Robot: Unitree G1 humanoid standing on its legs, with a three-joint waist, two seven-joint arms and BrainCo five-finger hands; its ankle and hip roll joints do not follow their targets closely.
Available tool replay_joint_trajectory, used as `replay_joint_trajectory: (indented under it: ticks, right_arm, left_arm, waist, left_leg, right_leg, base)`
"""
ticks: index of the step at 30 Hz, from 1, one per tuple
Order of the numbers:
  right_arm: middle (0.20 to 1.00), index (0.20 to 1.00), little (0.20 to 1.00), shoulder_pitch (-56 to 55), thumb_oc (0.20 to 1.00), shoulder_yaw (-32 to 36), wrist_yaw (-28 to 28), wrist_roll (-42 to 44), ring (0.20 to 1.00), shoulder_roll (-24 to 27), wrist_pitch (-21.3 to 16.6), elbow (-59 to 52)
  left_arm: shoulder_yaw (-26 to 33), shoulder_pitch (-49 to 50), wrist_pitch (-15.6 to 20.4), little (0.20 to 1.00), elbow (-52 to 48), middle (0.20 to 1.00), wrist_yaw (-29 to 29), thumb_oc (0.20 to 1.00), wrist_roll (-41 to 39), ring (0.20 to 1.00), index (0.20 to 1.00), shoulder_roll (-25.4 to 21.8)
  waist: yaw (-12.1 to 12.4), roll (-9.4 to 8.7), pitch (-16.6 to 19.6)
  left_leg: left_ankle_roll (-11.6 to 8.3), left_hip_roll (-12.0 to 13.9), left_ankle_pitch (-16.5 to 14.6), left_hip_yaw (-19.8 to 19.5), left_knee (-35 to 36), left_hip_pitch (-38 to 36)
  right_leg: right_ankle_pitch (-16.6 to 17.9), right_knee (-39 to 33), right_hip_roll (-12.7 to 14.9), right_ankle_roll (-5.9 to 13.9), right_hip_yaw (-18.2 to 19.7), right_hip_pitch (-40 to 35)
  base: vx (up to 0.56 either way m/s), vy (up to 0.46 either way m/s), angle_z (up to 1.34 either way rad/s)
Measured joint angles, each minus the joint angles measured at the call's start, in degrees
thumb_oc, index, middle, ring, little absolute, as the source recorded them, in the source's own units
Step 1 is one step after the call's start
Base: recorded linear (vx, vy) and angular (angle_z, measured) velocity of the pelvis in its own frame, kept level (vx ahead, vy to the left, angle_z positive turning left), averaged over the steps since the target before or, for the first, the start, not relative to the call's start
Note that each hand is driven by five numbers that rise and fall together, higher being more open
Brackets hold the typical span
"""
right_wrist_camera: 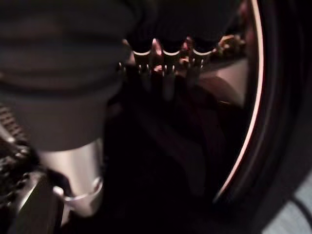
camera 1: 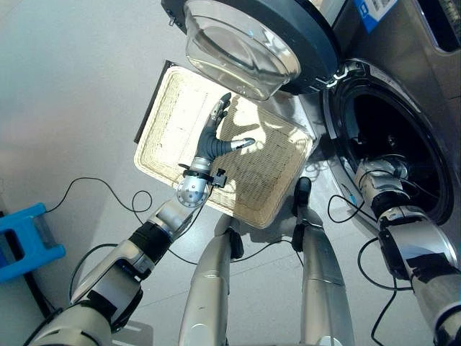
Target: Put the clothes into the washing machine.
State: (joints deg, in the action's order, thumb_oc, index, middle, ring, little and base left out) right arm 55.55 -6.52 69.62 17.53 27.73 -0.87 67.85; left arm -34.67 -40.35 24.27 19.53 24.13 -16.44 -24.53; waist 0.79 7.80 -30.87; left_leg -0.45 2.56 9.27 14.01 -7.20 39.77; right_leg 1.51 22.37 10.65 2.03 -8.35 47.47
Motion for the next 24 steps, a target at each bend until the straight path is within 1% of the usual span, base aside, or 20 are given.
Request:
replay_joint_trajectory:
  ticks: [1, 5, 7, 9, 11, 14, 19, 22, 24]
  right_arm:
    - [1.0, 1.0, 1.0, -0.36, 1.0, -0.43, 2.41, -2.09, 1.0, -1.71, 0.57, -0.03]
    - [1.0, 1.0, 1.0, -1.88, 1.0, -0.72, 8.09, -2.9, 1.0, -6.44, 1.28, -0.04]
    - [1.0, 1.0, 1.0, -2.35, 1.0, -1.01, 10.31, -3.4, 1.0, -7.43, 1.54, -0.03]
    - [1.0, 1.0, 1.0, -2.55, 1.0, -1.13, 13.51, -4.51, 1.0, -8.05, 3.15, -0.05]
    - [1.0, 1.0, 1.0, -2.88, 1.0, -1.13, 14.61, -4.62, 1.0, -8.07, 4.3, -0.01]
    - [1.0, 1.0, 1.0, -3.76, 1.0, -1.74, 14.29, -4.62, 1.0, -8.15, 5.02, 0.07]
    - [1.0, 1.0, 1.0, -5.44, 1.0, -3.48, 13.4, -4.67, 1.0, -9.74, 4.96, -0.01]
    - [1.0, 1.0, 1.0, -6.9, 1.0, -3.57, 13.41, -4.53, 1.0, -11.72, 4.37, -0.2]
    - [1.0, 1.0, 1.0, -8.6, 1.0, -3.68, 13.42, -4.48, 1.0, -12.86, 3.2, -0.26]
  left_arm:
    - [0.0, 0.74, 0.0, 1.0, 0.01, 1.0, -0.01, 1.0, 0.14, 1.0, 1.0, 0.75]
    - [-0.11, 2.27, 0.07, 1.0, 0.07, 1.0, 0.1, 1.0, 2.38, 1.0, 1.0, 2.32]
    - [-0.12, 2.53, 0.1, 1.0, 0.11, 1.0, 0.41, 1.0, 2.42, 1.0, 1.0, 2.37]
    - [-0.08, 2.67, 0.15, 1.0, 0.12, 1.0, 0.84, 1.0, 2.42, 1.0, 1.0, 2.33]
    - [-0.1, 3.16, 0.29, 1.0, 0.39, 1.0, 0.86, 1.0, 2.42, 1.0, 1.0, 2.36]
    - [-0.1, 3.85, 0.88, 1.0, 0.37, 1.0, 0.84, 1.0, 2.39, 1.0, 1.0, 2.36]
    - [-0.1, 4.4, 1.28, 1.0, 0.36, 1.0, 0.67, 1.0, 2.25, 1.0, 1.0, 2.65]
    - [-0.11, 5.54, 1.28, 1.0, 0.47, 1.0, 0.56, 1.0, 2.22, 1.0, 1.0, 3.9]
    - [-0.1, 5.96, 1.28, 1.0, 2.0, 1.0, 0.58, 1.0, 2.21, 1.0, 1.0, 5.05]
  waist:
    - [0.09, 0.0, 0.0]
    - [0.11, 0.02, 0.01]
    - [0.1, 0.03, 0.02]
    - [0.12, 0.05, 0.03]
    - [0.07, 0.11, 0.06]
    - [0.09, 0.39, 0.25]
    - [0.1, 0.61, 0.38]
    - [0.08, 0.66, 0.42]
    - [0.08, 0.66, 0.42]
  left_leg:
    - [-0.01, 0.02, 0.0, 0.01, -0.02, -0.01]
    - [-0.01, -0.01, -0.01, 0.04, -0.04, -0.09]
    - [0.0, -0.05, 0.0, 0.07, -0.07, -0.21]
    - [0.05, -0.16, 0.04, 0.09, -0.08, -0.63]
    - [0.06, -0.26, 0.04, 0.12, 0.0, -1.6]
    - [0.21, -0.63, 0.15, 0.07, 0.49, -3.37]
    - [0.15, -0.8, 0.16, 0.03, 0.51, -4.01]
    - [0.15, -0.76, 0.16, 0.01, 0.31, -4.16]
    - [0.09, -0.71, 0.09, 0.01, 0.14, -4.5]
  right_leg:
    - [-0.01, 0.02, -0.03, -0.02, -0.01, 0.0]
    - [-0.01, -0.03, 0.0, -0.02, -0.01, -0.13]
    - [0.0, 0.01, 0.06, -0.02, 0.03, -0.23]
    - [-0.01, 0.21, 0.19, -0.01, 0.07, -0.58]
    - [-0.09, 0.25, 0.32, 0.11, 0.1, -1.49]
    - [-0.42, 0.68, 0.7, 0.31, 0.2, -2.87]
    - [-1.18, 1.83, 1.13, 0.49, 0.11, -3.06]
    - [-1.29, 1.92, 1.12, 0.44, 0.14, -3.13]
    - [-1.29, 1.93, 1.09, 0.43, 0.11, -3.61]
  base:
    - [0.0, 0.0, 0.0]
    - [0.01, 0.051, 0.0]
    - [0.01, 0.044, 0.0]
    - [0.01, 0.066, 0.01]
    - [0.0, 0.056, 0.02]
    - [0.0, 0.035, 0.04]
    - [-0.01, 0.011, 0.03]
    - [0.0, 0.0, 0.0]
    - [0.0, 0.0, 0.0]
